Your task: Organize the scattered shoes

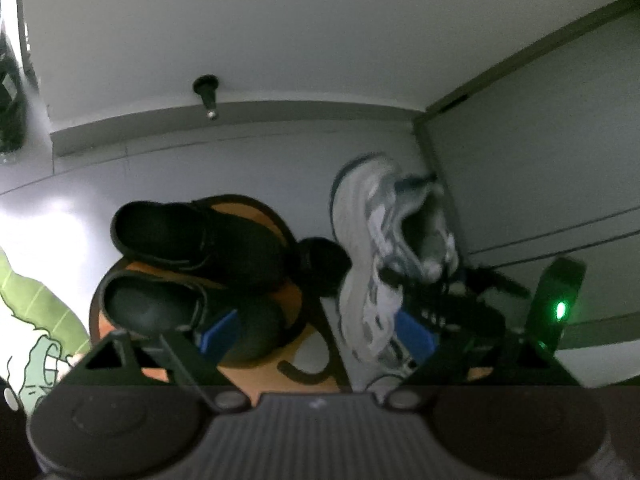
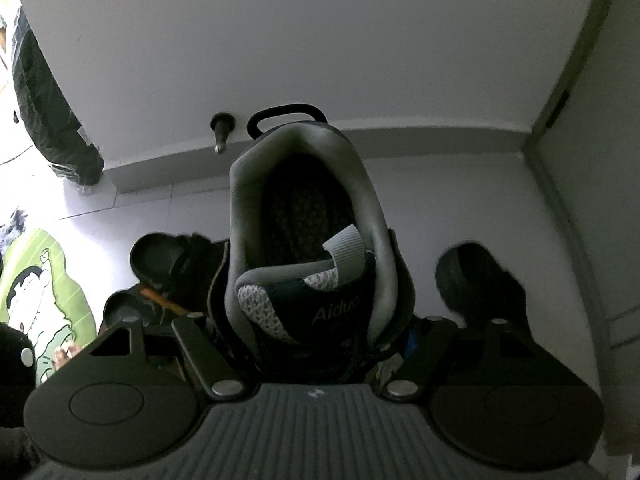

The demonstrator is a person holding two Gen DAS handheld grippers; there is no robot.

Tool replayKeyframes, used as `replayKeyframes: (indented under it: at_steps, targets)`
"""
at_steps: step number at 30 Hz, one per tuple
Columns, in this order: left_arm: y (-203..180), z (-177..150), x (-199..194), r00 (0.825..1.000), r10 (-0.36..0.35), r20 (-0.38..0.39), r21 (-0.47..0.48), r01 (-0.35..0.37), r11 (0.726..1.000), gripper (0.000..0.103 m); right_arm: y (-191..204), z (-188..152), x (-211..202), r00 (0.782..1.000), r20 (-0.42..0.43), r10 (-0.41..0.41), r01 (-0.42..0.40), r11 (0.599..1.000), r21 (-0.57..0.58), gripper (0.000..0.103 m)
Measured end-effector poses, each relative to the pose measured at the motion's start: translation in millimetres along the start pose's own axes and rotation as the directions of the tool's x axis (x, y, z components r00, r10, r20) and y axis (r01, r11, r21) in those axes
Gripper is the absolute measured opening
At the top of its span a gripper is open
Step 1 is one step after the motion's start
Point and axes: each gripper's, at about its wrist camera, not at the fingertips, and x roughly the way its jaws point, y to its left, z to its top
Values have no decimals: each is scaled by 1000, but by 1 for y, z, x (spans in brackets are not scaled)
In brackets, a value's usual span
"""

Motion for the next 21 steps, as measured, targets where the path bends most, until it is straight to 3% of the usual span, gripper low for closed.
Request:
replayKeyframes:
  at_steps: [3, 8, 13, 21]
  targets:
    - [3, -4, -5, 999, -13, 36, -59, 15, 998, 82, 3, 14, 3, 1000, 11, -1, 1, 1000, -4, 77]
    - [1, -7, -17, 993, -33, 114, -58, 40, 998, 82, 2, 38, 13, 1000, 24, -4, 3, 999, 42, 77]
    - [7, -14, -6, 993, -71, 90, -128, 82, 988, 80, 1, 52, 24, 1000, 13, -21, 21, 999, 35, 77]
    - [-5, -14, -8, 994, 2, 112, -35, 2, 999, 80, -11, 74, 55, 999, 15, -37, 36, 999, 35, 77]
